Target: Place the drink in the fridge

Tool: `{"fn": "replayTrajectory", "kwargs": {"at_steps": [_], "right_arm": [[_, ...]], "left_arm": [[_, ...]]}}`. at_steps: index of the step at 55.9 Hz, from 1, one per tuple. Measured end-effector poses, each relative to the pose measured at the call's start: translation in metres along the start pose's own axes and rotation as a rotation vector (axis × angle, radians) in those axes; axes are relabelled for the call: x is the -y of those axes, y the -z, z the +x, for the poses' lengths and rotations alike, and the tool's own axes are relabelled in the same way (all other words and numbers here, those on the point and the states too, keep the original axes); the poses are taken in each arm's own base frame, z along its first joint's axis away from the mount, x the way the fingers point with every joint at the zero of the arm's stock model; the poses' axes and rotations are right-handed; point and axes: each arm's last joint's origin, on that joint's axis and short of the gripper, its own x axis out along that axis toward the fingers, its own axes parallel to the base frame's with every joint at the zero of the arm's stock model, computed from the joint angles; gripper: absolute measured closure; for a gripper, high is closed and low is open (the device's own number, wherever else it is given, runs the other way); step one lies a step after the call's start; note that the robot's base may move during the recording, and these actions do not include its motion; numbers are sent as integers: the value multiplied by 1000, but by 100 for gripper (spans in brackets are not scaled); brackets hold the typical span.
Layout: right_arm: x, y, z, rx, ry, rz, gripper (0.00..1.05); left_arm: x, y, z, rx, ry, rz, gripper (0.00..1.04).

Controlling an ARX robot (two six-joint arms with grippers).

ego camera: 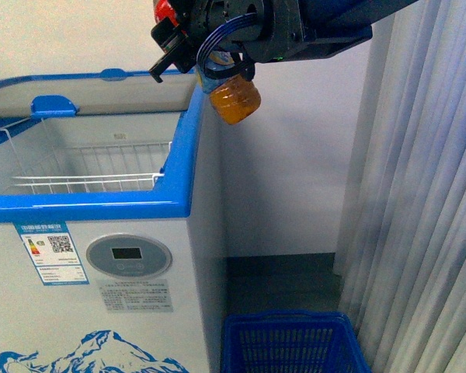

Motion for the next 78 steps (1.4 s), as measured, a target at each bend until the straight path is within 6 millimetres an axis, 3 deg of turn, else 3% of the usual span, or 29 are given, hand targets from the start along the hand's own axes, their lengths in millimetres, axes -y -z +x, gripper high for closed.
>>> {"fn": "replayTrajectory", "kwargs": {"at_steps": [48, 58, 78], "right_arm": [[-65, -15, 13, 148, -192, -193, 63], [-84, -8, 18, 159, -249, -238, 63], [-93, -5, 18, 177, -312, -283, 63]], "left_arm": [[0, 0, 0, 0, 0, 0, 8], [0, 0, 0, 0, 0, 0, 8], [0, 0, 0, 0, 0, 0, 8]]}}
